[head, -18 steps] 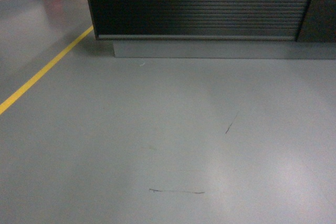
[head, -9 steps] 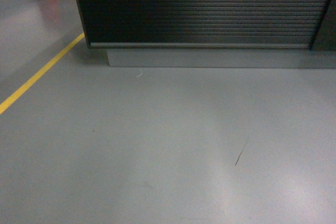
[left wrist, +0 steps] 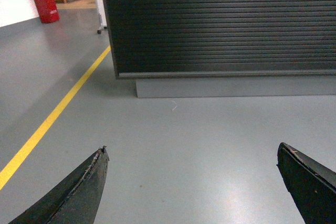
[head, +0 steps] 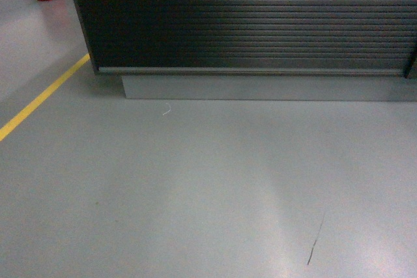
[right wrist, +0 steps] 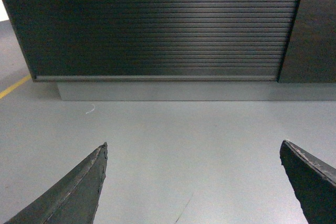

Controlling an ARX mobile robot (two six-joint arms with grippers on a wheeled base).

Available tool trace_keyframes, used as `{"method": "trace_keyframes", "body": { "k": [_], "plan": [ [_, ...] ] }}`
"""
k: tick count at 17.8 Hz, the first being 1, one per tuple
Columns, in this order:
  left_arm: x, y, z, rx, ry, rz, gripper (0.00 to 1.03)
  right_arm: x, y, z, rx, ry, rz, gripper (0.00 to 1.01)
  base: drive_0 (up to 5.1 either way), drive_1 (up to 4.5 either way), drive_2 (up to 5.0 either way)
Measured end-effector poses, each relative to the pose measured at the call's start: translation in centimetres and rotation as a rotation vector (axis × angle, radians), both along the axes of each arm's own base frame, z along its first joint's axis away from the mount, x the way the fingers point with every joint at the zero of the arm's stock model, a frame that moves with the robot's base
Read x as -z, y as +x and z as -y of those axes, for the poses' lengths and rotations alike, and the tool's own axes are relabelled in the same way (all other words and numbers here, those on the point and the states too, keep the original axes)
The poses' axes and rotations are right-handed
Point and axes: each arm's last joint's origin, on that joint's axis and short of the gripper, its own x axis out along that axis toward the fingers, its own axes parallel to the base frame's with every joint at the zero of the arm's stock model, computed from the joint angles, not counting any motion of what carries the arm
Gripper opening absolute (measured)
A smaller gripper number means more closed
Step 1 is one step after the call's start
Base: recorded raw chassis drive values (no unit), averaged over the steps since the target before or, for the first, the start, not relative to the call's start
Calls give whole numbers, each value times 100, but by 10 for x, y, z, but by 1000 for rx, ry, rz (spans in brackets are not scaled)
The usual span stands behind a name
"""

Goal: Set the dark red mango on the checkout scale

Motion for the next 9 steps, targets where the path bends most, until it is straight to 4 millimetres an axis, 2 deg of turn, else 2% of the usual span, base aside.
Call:
{"method": "trace_keyframes", "body": {
  "k": [9],
  "plan": [
    [0, 0, 0, 1, 0, 1, 98, 0, 0, 0, 0, 0, -2, 98, 1, 433, -430]
  ]
}}
